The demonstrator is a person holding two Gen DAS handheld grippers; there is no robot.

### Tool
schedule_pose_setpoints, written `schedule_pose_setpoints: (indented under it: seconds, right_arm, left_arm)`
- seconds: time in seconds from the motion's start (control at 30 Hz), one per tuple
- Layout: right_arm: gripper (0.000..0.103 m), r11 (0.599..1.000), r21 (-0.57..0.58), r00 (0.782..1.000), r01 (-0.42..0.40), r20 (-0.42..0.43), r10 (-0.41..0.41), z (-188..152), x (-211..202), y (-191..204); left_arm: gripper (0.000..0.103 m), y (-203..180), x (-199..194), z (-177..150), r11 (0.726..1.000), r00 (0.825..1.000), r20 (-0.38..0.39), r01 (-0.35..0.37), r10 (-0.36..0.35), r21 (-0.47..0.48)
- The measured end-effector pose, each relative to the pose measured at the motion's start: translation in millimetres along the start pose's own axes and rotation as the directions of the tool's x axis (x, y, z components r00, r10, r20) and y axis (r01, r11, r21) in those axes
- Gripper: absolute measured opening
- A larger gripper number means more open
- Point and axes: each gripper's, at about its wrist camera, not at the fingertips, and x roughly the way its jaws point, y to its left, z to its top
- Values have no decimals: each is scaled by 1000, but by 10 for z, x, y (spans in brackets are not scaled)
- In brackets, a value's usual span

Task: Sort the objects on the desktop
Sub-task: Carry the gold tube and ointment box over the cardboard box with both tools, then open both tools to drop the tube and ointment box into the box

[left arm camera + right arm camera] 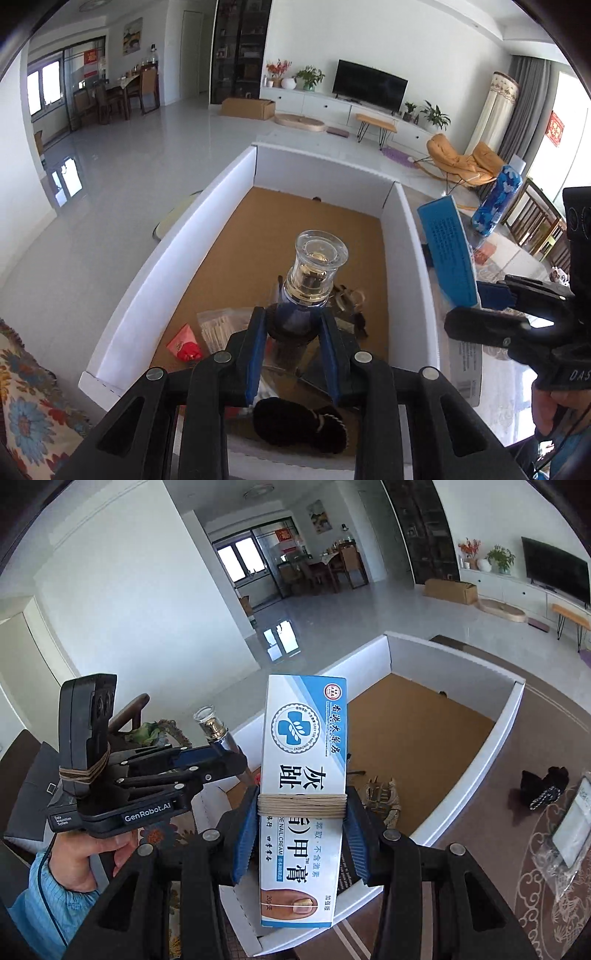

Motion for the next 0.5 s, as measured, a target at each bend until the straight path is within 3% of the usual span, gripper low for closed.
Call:
schedule_pose_setpoints:
  seconds: [0.2,0.23,0.27,0.3,0.33,0.37,0.5]
  right_arm:
    - [47,998,8,994,58,-89,-57,-137,732,-17]
    - [49,998,18,994,58,-98,-56,-140,805,-43]
    - [60,998,32,994,50,-101,-46,-142,852,-85]
    - [67,998,49,995,39,-91,-34,-142,839,-161]
    - [78,998,62,997,29,-70,-24,-142,808,-191]
    - [79,997,71,999,15,-44,-12,-144,750,-215]
    - [80,999,44,998,20,56,-22,-183,377,-315]
  left_arm:
    - [30,208,643,11,996,988,-135,-85,79,-36]
    - [30,204,685,-8,994,986,-136,-99,93,-44]
    - [33,202,717,-14,992,985,-133,-113,106,-51]
    - [38,201,725,-31,990,984,-132,-126,118,-59]
    - [56,198,725,-47,988,983,-129,-139,130,-68]
    - [73,219,696,-71,986,983,-116,-152,143,-73]
    - [78,134,477,-174,975,976,-45,-217,215,-50]
